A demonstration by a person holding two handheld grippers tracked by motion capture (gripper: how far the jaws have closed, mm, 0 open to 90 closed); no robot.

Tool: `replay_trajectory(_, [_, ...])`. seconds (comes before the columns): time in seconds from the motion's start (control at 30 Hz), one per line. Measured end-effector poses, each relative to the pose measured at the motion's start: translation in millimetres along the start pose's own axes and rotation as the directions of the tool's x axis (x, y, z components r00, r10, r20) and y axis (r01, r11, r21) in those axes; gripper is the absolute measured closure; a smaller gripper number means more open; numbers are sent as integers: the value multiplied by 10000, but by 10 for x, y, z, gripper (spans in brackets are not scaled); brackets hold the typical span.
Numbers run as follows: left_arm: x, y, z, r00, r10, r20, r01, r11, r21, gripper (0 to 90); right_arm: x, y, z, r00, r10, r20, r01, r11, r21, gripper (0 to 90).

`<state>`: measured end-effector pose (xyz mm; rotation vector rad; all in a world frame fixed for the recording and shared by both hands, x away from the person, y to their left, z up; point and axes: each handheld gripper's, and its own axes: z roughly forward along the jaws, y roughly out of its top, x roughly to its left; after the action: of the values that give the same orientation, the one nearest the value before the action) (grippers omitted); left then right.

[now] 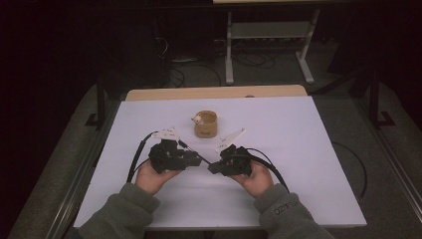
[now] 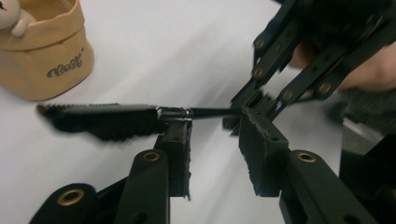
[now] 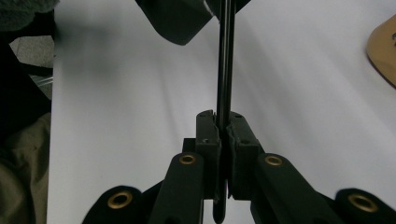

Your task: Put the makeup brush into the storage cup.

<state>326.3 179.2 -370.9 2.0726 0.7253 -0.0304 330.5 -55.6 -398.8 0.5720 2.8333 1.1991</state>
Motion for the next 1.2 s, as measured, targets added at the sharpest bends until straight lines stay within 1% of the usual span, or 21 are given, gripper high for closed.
replay_trajectory(0.03, [0, 2, 8, 9999, -121, -16, 121, 9999, -26, 646, 7, -4, 14, 10000, 85, -29, -85, 10000, 17, 843])
replay_trajectory(0.13, [24, 6, 27, 9997, -247, -1, 247, 9996, -104, 646, 25, -15, 51, 9995, -292, 115, 292, 9996, -32, 844])
replay_trajectory(0.23, [33, 6, 32, 9992, -343, 218, 347, 9993, -142, 710, 54, -15, 89, 9992, -350, 166, 349, 9994, 72, 844])
replay_trajectory(0.3, [29, 9, 28, 9991, -316, 299, 322, 9993, -171, 739, 43, -20, 105, 9996, -253, 82, 253, 9997, 76, 843])
replay_trajectory(0.37, [28, 11, 25, 9986, -372, 381, 380, 9991, -208, 757, 44, -20, 108, 9995, -307, 111, 306, 9995, 101, 843])
replay_trajectory(0.4, [40, 22, 16, 9971, -428, 625, 445, 9987, -259, 777, 63, -16, 122, 9986, -487, 221, 485, 9988, 95, 843])
replay_trajectory(0.43, [40, 22, 16, 9971, -428, 625, 445, 9987, -259, 784, 63, -16, 122, 9986, -487, 221, 485, 9988, 95, 843])
replay_trajectory(0.5, [40, 40, 18, 9943, -422, 979, 457, 9984, -341, 807, 78, -14, 127, 9986, -465, 252, 464, 9989, 58, 842])
replay_trajectory(0.53, [33, 46, 22, 9933, -460, 1063, 502, 9980, -371, 824, 100, -13, 128, 9992, -323, 226, 323, 9995, 31, 841])
replay_trajectory(0.57, [29, 57, 26, 9911, -450, 1253, 497, 9982, -348, 836, 92, -16, 129, 9982, -525, 288, 523, 9986, 57, 840])
replay_trajectory(0.6, [20, 65, 28, 9911, -412, 1266, 457, 9984, -327, 848, 85, -21, 132, 9973, -668, 290, 666, 9978, 59, 838])
replay_trajectory(0.7, [-21, 97, 40, 9938, -61, 1107, 90, 9996, -257, 852, 87, -30, 129, 9978, -608, 282, 608, 9981, -4, 831])
replay_trajectory(0.73, [-33, 102, 45, 9940, -98, 1092, 133, 9994, -314, 852, 99, -34, 122, 9996, -246, 159, 247, 9997, -88, 821])
replay_trajectory(0.77, [-33, 102, 45, 9940, -98, 1092, 133, 9994, -314, 852, 99, -34, 122, 9996, -246, 159, 247, 9997, -88, 821])
replay_trajectory(0.8, [-52, 121, 43, 9956, 68, 929, -44, 9997, -257, 853, 81, -48, 115, 10000, -33, 76, 35, 9997, -224, 731])
replay_trajectory(0.9, [-58, 135, 38, 9965, 196, 813, -184, 9997, -158, 853, 51, -65, 105, 9996, -227, 146, 229, 9996, -172, 704])
replay_trajectory(0.93, [-62, 144, 25, 9972, 285, 694, -282, 9996, -57, 853, 41, -86, 83, 9995, -216, 219, 220, 9996, -171, 643])
replay_trajectory(1.0, [-62, 150, 12, 9977, 360, 572, -358, 9994, -31, 853, 55, -104, 49, 9997, 180, 155, -176, 9995, -247, 630])
replay_trajectory(1.1, [-55, 160, -16, 9979, 503, 417, -505, 9987, 60, 853, 29, -152, -15, 9995, 120, 303, -113, 9997, -224, 592])
replay_trajectory(1.17, [-52, 161, -20, 9982, 431, 406, -434, 9990, 68, 853, 11, -195, -72, 9989, 57, 455, -44, 9996, -295, 568])
replay_trajectory(1.2, [-41, 173, -23, 9985, 450, 324, -456, 9988, 174, 853, 10, -216, -111, 9986, 210, 477, -195, 9993, -315, 555])
